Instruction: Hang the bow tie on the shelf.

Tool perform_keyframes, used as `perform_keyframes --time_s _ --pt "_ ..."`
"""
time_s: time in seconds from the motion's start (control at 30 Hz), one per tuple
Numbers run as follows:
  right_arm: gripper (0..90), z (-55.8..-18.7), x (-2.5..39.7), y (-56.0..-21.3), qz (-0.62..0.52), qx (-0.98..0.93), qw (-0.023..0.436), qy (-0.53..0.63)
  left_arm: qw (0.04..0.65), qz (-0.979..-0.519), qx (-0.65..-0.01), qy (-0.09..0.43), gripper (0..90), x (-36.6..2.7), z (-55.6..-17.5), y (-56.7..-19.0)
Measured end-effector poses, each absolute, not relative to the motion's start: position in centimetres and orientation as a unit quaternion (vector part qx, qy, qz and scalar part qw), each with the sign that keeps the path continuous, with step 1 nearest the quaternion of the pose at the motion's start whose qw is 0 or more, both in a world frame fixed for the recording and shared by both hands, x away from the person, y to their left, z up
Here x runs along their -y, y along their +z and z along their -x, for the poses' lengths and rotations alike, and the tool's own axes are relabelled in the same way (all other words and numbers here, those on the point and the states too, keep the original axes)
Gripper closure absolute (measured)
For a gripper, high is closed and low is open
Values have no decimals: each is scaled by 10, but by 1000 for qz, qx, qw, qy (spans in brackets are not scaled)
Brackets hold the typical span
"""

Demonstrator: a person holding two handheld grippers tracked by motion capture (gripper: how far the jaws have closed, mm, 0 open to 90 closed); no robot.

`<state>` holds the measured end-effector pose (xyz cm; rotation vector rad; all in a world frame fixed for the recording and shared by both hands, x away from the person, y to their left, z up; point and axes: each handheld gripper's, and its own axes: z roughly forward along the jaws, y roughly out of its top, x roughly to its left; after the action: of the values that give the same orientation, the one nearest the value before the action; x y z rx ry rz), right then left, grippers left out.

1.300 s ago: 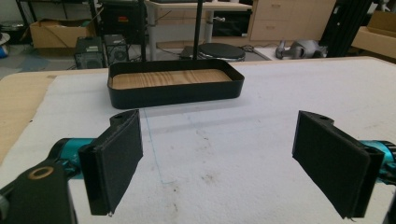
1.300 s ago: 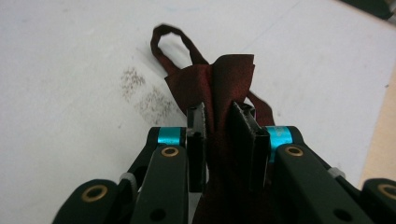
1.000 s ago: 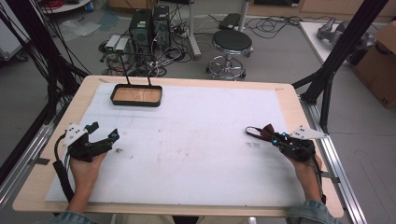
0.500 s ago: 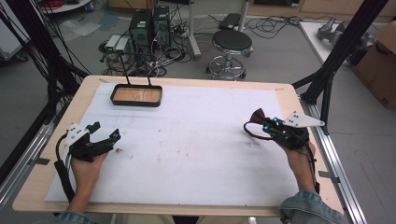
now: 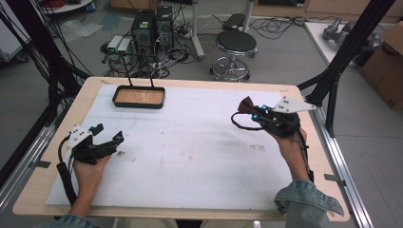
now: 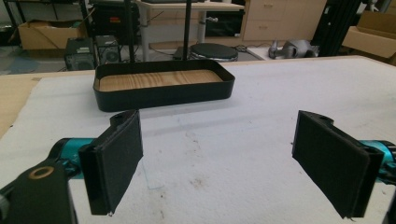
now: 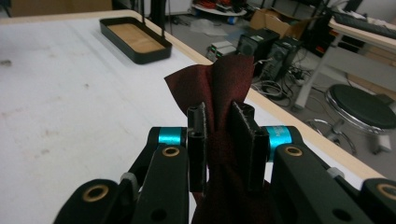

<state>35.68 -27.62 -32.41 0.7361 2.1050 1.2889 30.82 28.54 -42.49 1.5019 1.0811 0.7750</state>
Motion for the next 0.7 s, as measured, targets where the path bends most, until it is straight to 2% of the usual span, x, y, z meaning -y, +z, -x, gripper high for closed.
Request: perform_keyframes --time_s 0.3,0.7 --pt "763 -377 238 -308 -247 -788 269 495 542 -630 -454 323 165 -285 -309 -425" --pt "763 -419 167 -304 -219 -797 227 516 547 -631 -450 317 165 -285 -312 -427"
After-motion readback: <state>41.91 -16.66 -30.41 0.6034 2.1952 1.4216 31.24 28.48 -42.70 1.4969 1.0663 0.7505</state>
